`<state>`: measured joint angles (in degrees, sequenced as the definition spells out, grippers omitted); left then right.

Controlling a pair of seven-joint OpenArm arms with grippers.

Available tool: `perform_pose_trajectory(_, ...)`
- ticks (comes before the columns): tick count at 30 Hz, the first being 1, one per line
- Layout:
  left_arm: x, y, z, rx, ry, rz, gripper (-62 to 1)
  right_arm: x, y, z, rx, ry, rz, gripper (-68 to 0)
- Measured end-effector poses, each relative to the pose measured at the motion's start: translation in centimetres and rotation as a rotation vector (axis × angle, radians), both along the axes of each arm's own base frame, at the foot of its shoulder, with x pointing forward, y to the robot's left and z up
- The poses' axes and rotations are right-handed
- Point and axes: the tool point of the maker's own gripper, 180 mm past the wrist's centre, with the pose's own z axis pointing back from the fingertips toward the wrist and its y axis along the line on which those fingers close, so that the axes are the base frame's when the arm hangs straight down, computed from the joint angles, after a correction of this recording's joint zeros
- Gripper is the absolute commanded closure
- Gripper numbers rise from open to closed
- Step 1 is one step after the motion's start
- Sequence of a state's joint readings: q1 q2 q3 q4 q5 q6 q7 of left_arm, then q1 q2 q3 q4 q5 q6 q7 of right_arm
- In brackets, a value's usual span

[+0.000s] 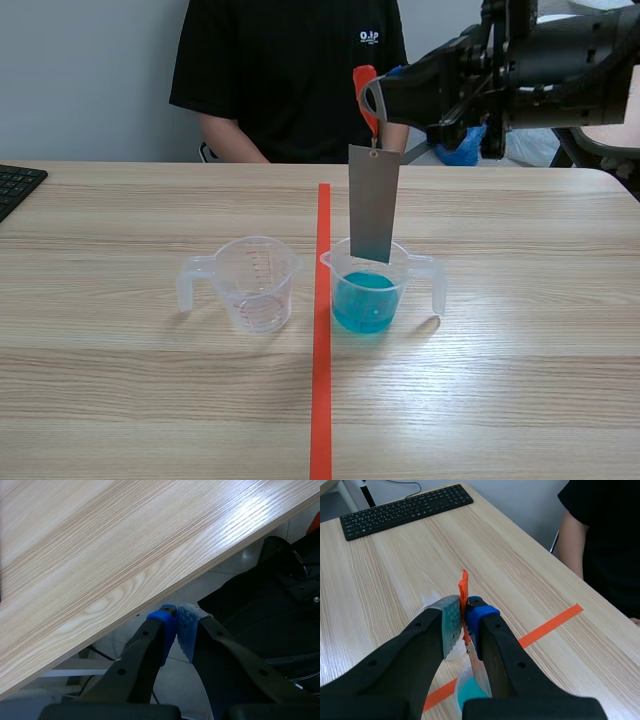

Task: Do the redox reaction experiment.
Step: 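Raise the plate and point at it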

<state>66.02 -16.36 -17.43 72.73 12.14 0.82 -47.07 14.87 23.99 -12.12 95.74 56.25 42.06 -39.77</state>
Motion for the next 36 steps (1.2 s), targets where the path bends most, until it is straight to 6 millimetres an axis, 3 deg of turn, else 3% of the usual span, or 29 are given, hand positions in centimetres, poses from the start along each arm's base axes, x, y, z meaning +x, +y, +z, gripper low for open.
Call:
perform_pose_trajectory(21,0.0,0.0,0.0,0.0,0.0,0.0,-4.0,-2.2,0.1,5.6,0.07,-0.082,0.053,-1.8)
perform_pose_trajectory(36,0.0,0.0,0.0,-0.001,-0.001,0.003,-4.0,-2.2,-0.1,5.7,0.068,-0.086,0.048,-1.7)
